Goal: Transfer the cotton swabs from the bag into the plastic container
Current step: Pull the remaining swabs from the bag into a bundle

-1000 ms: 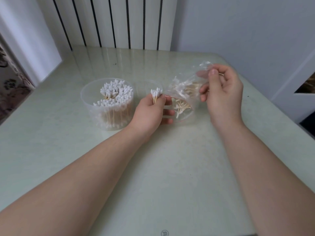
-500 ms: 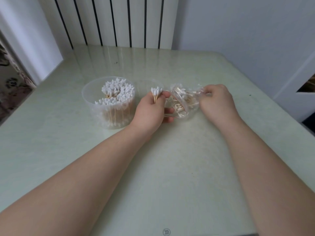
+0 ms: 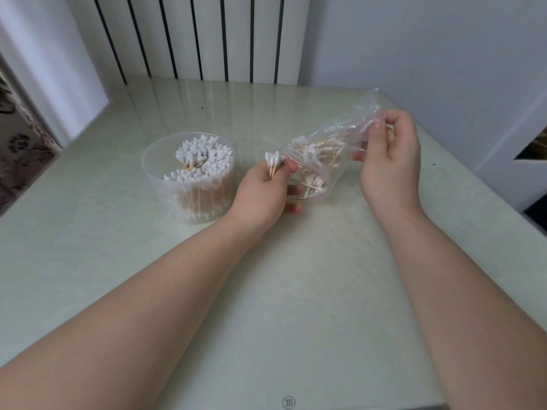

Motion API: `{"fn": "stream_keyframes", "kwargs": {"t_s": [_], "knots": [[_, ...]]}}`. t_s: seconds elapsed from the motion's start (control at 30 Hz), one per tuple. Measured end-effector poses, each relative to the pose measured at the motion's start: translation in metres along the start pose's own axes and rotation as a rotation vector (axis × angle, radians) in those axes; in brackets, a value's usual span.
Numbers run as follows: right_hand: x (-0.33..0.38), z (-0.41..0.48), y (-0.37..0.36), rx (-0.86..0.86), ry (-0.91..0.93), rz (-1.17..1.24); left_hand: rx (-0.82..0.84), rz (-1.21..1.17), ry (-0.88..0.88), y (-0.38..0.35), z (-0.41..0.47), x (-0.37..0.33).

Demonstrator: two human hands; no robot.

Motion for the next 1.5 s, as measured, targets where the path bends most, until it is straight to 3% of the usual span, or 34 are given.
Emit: {"fn": "stream_keyframes", "kwargs": {"t_s": [0.2,0.37,0.53,0.73,0.97,1.03,1.3,1.4,1.5], "knots": [[-0.003,0.000,-0.003,0.047,-0.019,0.013,-0.015,-0.023,-0.022,0.002,0.001,-0.001],[-0.005,0.003,0.004,-0.023,-0.064,-0.084,-0.030,-0.041,-0.021,0.004,-0.001,-0.005],[-0.035,-0.005,-0.018,0.244,-0.222,-0.259,0.001,-0.022,-0.008,0.000,-0.002,-0.003],[-0.045,-0.009,-0.024,0.363,-0.147,-0.503,-0.014,-0.026,0.013,0.002,-0.001,-0.001],[-0.016,-0.001,-0.013,0.129,-0.083,-0.158,-0.006,-0.033,0.011,0.001,-0.001,-0.001],[-0.009,-0.002,-0.013,0.130,-0.052,-0.131,0.002,-0.029,-0.002,0.001,-0.001,-0.002],[-0.035,-0.019,-0.038,0.474,-0.105,-0.375,0.014,0.013,-0.044,0.000,0.002,-0.001],[-0.029,-0.012,-0.025,0.370,0.047,-0.616,0.010,-0.016,-0.029,0.000,0.001,-0.001],[-0.029,-0.003,-0.006,0.183,-0.052,-0.589,0.002,-0.047,-0.008,0.000,0.000,-0.001]]}}
Point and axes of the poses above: each hand's wrist, its own z-axis towards the middle knuckle, its own y-axis out of the back of the hand, x = y × z, the point moved 9 cm from there along z, towards the middle knuckle, and after that the axes turned 10 degrees about -x, right-handed, at the moved point
